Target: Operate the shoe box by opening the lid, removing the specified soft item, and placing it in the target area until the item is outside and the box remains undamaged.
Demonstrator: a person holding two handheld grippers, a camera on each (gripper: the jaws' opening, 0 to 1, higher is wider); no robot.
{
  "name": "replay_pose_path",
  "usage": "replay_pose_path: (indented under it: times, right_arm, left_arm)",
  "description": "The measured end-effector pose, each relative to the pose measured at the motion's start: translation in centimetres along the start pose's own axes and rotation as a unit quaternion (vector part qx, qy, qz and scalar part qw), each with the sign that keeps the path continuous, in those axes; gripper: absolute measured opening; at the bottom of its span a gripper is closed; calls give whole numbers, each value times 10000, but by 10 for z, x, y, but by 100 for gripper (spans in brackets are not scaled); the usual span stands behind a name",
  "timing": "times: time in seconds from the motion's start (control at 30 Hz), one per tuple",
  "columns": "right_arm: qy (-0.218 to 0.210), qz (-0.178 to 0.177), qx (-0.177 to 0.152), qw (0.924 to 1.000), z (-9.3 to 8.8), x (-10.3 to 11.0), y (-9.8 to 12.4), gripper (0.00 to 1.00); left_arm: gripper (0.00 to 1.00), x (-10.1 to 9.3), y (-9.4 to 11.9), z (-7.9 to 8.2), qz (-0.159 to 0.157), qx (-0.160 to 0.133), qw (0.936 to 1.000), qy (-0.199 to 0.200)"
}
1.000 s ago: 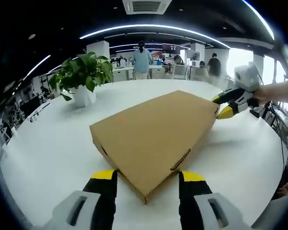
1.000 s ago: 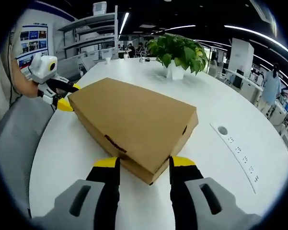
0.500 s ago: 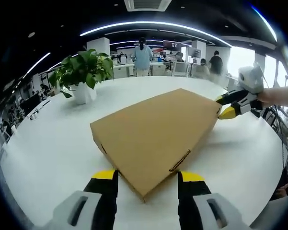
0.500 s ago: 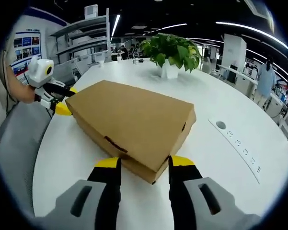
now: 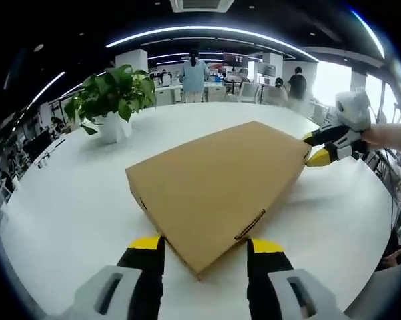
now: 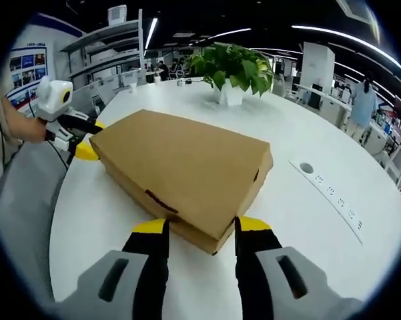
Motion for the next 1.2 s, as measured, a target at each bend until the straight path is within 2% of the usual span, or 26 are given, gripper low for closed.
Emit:
replay_pose_path:
  times: [1.2]
  right_arm:
    - [-587, -651, 279, 9958, -1, 51, 0, 35]
  left_arm:
    - [48, 35, 10, -8, -597, 402, 9960, -537]
Point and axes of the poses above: the point that each gripper's makers call its tool centre point, and the gripper's own axes: y roughly backward along the fingers, x roughly to its left, z roughly out of its top, the point moved 1 cm from there along y, roughly backward along the fingers, and after that the axes turned 2 degrees about x, right-handed, at the moved point
